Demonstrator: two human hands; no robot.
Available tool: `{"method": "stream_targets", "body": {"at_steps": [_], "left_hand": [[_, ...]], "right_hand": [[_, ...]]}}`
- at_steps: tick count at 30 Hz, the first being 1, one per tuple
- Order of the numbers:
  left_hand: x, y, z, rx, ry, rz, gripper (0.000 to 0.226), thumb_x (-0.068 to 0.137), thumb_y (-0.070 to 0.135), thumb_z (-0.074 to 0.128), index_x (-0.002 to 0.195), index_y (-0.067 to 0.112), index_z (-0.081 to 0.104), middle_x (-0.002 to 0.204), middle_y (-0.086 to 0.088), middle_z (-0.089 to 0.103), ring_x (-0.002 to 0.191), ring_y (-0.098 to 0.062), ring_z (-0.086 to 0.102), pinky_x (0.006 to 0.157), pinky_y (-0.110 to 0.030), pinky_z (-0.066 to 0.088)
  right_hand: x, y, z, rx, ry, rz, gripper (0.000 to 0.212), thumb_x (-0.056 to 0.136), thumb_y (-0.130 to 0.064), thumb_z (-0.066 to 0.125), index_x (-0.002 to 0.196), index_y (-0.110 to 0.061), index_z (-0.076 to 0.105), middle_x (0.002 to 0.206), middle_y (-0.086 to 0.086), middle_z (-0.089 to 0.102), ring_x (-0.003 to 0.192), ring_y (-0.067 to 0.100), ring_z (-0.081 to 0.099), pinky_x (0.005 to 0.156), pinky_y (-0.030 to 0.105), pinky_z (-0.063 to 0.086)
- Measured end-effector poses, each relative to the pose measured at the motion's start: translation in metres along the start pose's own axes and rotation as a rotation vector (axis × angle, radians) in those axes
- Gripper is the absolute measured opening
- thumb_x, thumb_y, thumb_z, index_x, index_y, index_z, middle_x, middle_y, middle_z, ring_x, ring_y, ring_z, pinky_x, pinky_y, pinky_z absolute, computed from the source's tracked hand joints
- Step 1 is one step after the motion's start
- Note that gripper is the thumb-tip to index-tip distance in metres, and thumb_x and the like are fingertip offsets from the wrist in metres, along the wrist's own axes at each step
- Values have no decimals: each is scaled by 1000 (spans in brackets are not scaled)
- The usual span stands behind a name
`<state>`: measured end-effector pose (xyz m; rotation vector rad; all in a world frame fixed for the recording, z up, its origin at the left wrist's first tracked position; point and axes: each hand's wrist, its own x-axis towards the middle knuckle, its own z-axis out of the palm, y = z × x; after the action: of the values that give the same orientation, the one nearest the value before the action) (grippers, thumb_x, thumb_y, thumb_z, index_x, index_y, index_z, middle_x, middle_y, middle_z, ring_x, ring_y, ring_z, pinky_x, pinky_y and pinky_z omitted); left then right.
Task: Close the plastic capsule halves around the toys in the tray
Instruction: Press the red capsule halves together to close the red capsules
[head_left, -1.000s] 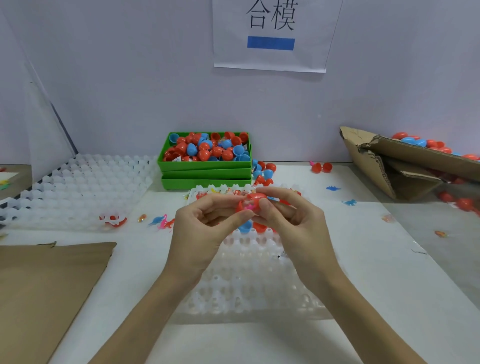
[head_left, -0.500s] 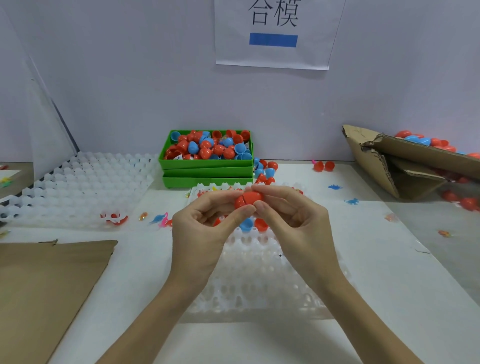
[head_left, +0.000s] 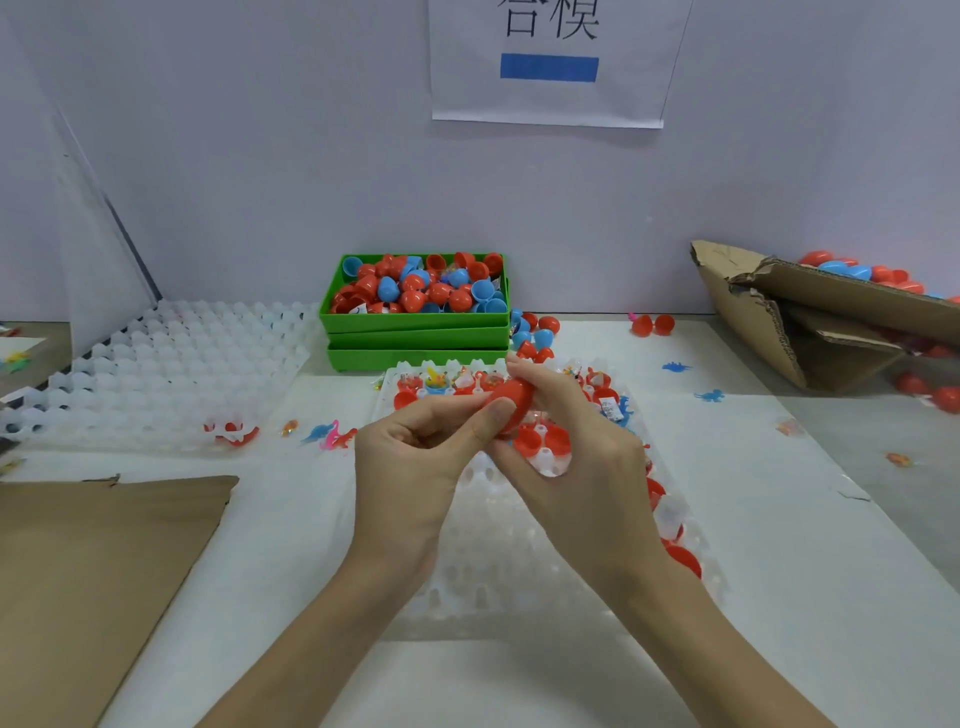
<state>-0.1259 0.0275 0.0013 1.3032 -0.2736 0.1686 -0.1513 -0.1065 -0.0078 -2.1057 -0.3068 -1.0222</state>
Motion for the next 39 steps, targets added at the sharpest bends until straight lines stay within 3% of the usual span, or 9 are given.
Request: {"method": "stream_targets", "body": {"at_steps": [5, 13, 17, 20, 23, 26, 31, 39], "left_hand": [[-1, -2, 5, -108, -13, -164, 32, 74, 40, 83, 95, 16, 85, 97, -13, 80, 96, -27, 78, 80, -25, 61], [-1, -1, 5, -64, -11, -205, 30, 78, 40, 81, 93, 15, 85, 95, -13, 80, 94, -26, 78, 81, -26, 61], [1, 1, 3, 6, -46, -165, 36, 78, 40, 82, 102, 13, 83, 98, -7, 81, 97, -24, 78, 85, -28, 62], [3, 3, 0, 43, -113, -153, 32, 81, 27, 85, 108, 13, 80, 101, -4, 81, 99, -20, 78, 82, -21, 60], [2, 3, 1, 74, -87, -107, 28, 78, 25, 86, 104, 16, 81, 97, 0, 81, 95, -17, 78, 81, -19, 60], [0, 3, 2, 111, -53, -47, 28, 74, 29, 87, 100, 20, 81, 93, 5, 81, 92, -12, 78, 78, -16, 59], [-2, 3, 4, 170, -18, 39, 25, 71, 36, 86, 94, 30, 80, 87, 13, 80, 87, -6, 77, 72, -11, 57], [-5, 1, 4, 164, 0, 36, 26, 74, 32, 87, 97, 22, 81, 89, 8, 81, 88, -11, 78, 76, -16, 59]], "right_hand": [[-2, 3, -1, 17, 23, 41, 50, 81, -22, 85, 126, -9, 66, 112, -2, 75, 100, 11, 73, 93, 9, 50], [-3, 2, 2, 13, -1, 97, 49, 82, -31, 81, 125, -12, 66, 107, -4, 76, 95, 8, 72, 90, 6, 49], [-2, 2, 2, 17, 36, 110, 49, 81, -30, 82, 124, -12, 67, 104, -6, 76, 90, 3, 70, 87, 5, 50], [-1, 3, 2, 22, 67, 91, 44, 83, -24, 84, 121, -11, 67, 101, -14, 71, 91, 0, 69, 84, 3, 48], [-1, 4, 1, 19, 72, 75, 43, 83, -23, 83, 121, -10, 67, 103, -16, 68, 96, -3, 66, 87, 2, 47], [-1, 4, 1, 32, 67, 66, 46, 82, -21, 83, 122, -8, 66, 107, -8, 73, 103, -6, 62, 91, 1, 45], [-1, 4, 1, 50, 57, 73, 48, 80, -18, 85, 123, -5, 66, 113, -2, 75, 102, -2, 66, 93, 4, 46], [1, 5, -3, 125, -1, 86, 43, 84, -12, 83, 122, -6, 65, 113, -5, 74, 113, 3, 64, 91, 8, 51]]}}
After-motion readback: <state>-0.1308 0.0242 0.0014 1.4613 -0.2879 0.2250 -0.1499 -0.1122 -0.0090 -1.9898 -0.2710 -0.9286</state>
